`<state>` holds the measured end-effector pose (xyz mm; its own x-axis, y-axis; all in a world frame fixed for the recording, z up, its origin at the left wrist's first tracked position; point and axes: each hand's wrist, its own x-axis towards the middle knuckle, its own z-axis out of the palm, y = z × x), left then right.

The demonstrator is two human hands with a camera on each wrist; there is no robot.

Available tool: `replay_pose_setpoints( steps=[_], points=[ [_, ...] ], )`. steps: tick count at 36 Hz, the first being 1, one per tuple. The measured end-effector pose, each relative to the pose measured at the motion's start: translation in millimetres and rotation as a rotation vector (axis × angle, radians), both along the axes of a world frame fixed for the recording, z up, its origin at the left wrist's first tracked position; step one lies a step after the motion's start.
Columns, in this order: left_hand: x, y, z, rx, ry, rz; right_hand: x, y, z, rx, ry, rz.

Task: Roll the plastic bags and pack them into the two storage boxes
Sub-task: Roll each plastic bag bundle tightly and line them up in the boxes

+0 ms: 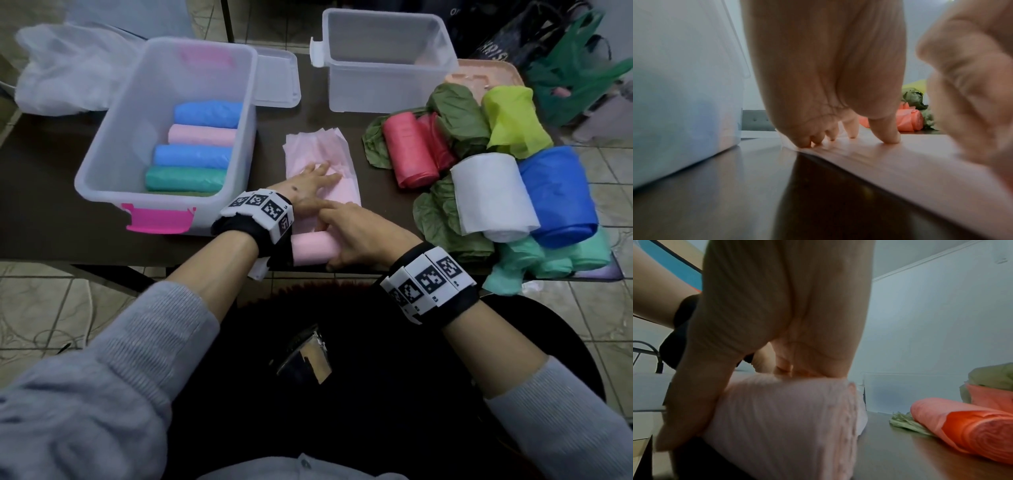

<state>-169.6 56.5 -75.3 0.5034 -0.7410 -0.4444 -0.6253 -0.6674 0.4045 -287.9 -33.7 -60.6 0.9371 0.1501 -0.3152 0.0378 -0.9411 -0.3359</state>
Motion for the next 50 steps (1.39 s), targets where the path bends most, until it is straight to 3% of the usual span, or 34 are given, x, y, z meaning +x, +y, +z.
replay_pose_setpoints(
  steps=[3,9,14,19,25,31,34,39,46,50],
  points=[
    [2,0,0,-0.059,0.007,0.042,2,-5,-3,-0.063,0.014,0.007],
    [3,-1,4,-0.172,0.026,0.183,3,-15,-7,0.236,0.025,-0.134],
    [-7,4,18,-0.288,-0.126,0.308,7,-20,-3,0.256,0.035,-0.154],
    [-23,26,32,-0.301,-0.088,0.438,12,-25,-2,0.233,0.023,-0.133],
    [-43,44,36,-0.288,-0.024,0.349,18,-28,2,0.200,0.082,-0.133],
    [-48,47,31,-0.260,-0.054,0.320,23,-26,-2,0.299,0.084,-0.292],
    [-45,45,28,-0.250,-0.072,0.314,24,-20,-1,0.199,0.011,-0.280],
    [-37,39,30,-0.195,-0.067,0.284,12,-4,0,-0.035,-0.285,-0.277],
    [-33,33,35,-0.116,-0.055,0.234,-9,1,-6,-0.184,-0.232,-0.173],
    [-31,30,39,-0.033,0.022,0.178,-9,-1,-3,-0.157,-0.156,-0.184]
  ],
)
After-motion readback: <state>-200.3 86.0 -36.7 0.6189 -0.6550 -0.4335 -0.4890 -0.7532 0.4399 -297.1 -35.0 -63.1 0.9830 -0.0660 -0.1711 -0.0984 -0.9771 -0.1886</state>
